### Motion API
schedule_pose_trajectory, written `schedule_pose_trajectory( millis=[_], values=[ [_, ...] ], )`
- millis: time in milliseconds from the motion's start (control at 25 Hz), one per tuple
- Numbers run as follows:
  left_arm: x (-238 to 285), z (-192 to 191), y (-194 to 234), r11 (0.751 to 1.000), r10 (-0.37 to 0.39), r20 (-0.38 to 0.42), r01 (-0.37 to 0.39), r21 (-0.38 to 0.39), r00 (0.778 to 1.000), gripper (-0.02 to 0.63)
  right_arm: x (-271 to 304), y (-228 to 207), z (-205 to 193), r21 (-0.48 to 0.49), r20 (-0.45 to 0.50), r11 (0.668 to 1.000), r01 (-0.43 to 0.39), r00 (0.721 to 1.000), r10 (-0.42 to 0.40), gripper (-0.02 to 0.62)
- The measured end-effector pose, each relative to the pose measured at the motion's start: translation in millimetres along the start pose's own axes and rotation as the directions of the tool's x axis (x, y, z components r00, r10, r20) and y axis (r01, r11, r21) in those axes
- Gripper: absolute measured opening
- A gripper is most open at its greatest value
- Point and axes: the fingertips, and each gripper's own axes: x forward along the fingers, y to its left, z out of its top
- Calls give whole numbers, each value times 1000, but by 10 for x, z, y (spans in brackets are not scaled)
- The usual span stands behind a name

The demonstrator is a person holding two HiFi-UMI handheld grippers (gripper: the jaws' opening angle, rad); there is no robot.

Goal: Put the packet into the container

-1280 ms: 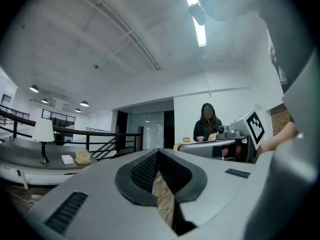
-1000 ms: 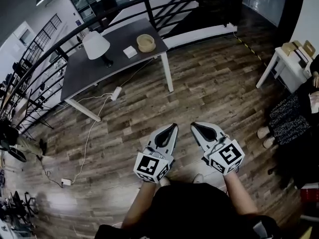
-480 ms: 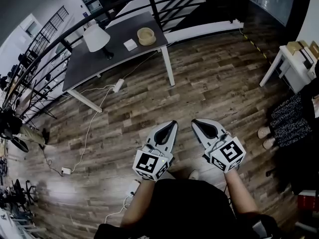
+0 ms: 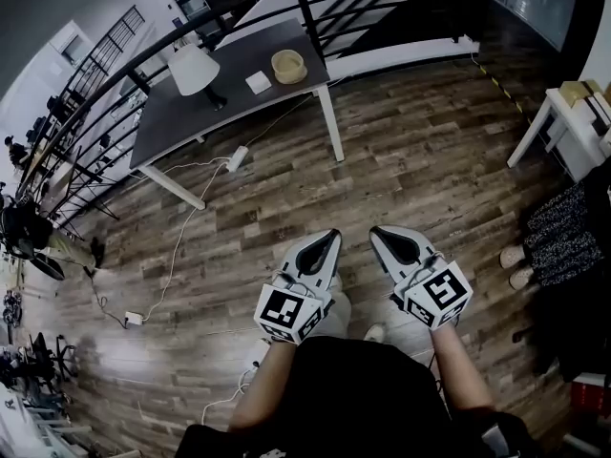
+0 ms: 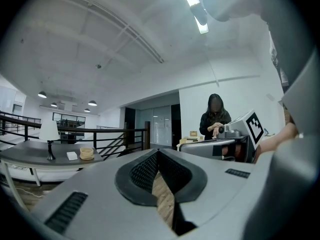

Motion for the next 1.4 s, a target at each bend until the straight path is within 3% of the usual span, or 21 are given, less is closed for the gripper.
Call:
schedule_pose_trajectory(
  millis=[360,640,1400],
  values=[
    [146,-5,-12,1000,-26,5,26,6,1000,8,10,-133,-14,6,0,1000,24,1000,-24,5],
    [217,-25,266,1000,-3,32,3,-14,999,8,266,-210,-32,-10,-14,1000,9,1000,-9,5],
    [921,-5,1792,999,3,38,-2,-34,999,8,1825,-878,62,-10,-46,1000,-5,999,4,5]
  ],
)
